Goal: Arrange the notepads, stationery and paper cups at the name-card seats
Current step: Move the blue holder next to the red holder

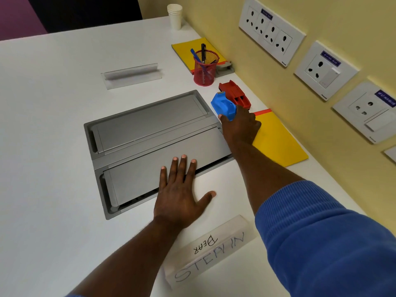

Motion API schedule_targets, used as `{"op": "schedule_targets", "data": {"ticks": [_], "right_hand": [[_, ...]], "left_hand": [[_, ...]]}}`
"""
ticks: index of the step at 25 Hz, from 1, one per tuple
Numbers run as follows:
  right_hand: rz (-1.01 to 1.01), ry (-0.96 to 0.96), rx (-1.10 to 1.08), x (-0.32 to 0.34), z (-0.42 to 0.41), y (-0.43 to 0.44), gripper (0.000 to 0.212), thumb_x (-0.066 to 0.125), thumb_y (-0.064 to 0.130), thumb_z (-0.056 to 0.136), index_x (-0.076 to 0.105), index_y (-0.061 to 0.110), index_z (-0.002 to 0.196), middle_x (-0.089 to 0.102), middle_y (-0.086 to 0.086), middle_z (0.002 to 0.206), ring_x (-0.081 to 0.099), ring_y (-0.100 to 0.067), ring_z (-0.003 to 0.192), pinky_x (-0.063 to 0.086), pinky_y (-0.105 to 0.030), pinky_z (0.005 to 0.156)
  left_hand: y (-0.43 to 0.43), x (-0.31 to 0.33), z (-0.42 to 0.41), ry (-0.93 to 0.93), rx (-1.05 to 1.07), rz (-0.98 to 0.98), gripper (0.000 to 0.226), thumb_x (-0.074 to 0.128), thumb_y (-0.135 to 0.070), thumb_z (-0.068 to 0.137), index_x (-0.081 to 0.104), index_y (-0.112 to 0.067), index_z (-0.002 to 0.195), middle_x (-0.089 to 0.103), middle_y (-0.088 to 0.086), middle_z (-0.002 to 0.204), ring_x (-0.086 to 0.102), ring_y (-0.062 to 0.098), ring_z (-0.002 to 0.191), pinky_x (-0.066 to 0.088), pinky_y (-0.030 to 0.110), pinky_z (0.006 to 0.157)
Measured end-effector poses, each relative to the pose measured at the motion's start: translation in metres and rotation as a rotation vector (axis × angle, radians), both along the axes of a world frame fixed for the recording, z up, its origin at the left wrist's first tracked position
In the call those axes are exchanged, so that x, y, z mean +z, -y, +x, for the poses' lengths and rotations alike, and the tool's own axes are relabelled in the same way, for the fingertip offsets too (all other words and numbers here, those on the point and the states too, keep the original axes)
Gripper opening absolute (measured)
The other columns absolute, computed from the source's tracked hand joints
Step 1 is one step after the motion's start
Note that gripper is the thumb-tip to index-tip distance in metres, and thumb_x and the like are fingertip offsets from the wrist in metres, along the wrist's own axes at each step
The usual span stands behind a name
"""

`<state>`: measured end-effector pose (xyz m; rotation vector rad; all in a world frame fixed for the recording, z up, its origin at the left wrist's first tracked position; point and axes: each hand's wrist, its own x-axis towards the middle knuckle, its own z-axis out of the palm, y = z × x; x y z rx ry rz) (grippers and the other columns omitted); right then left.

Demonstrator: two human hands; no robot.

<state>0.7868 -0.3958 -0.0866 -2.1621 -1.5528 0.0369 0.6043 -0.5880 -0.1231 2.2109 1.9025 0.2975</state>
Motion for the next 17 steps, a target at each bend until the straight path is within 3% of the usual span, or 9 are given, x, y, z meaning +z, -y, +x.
{"op": "schedule_targets", "data": {"ticks": [8,13,17], "right_hand": [[-0.039,-0.024,0.009,-0.004,-0.001,-0.005,0.063,0.068,0.053,0.090,0.049,0.017,0.138,0.062,-0.007,0.132,0.056,-0.025,0.123,0.039,-0.040,0.100],[0.025,-0.025,0.065,-0.014,0.008,0.016,0.058,0.073,0.030,0.092,0.050,0.013,0.143,0.062,-0.007,0.137,0.057,-0.025,0.128,0.040,-0.038,0.104],[0.050,-0.111,0.104,-0.014,0.011,0.023,0.057,0.077,0.018,0.089,0.054,0.011,0.141,0.063,-0.008,0.137,0.059,-0.025,0.128,0.050,-0.042,0.105]], "left_hand": [[-0.001,-0.002,0.000,0.004,0.000,-0.004,0.098,0.012,-0.092,0.087,-0.010,-0.034,0.163,-0.018,-0.003,0.171,-0.024,0.018,0.156,-0.017,0.046,0.125],[-0.001,0.000,-0.001,0.000,-0.009,-0.008,0.098,0.011,-0.091,0.087,-0.009,-0.033,0.163,-0.017,-0.003,0.171,-0.023,0.019,0.156,-0.014,0.048,0.126],[0.000,0.001,-0.001,-0.017,-0.012,-0.025,0.098,0.009,-0.092,0.086,-0.011,-0.033,0.163,-0.019,-0.003,0.171,-0.025,0.019,0.155,-0.014,0.048,0.126]]}}
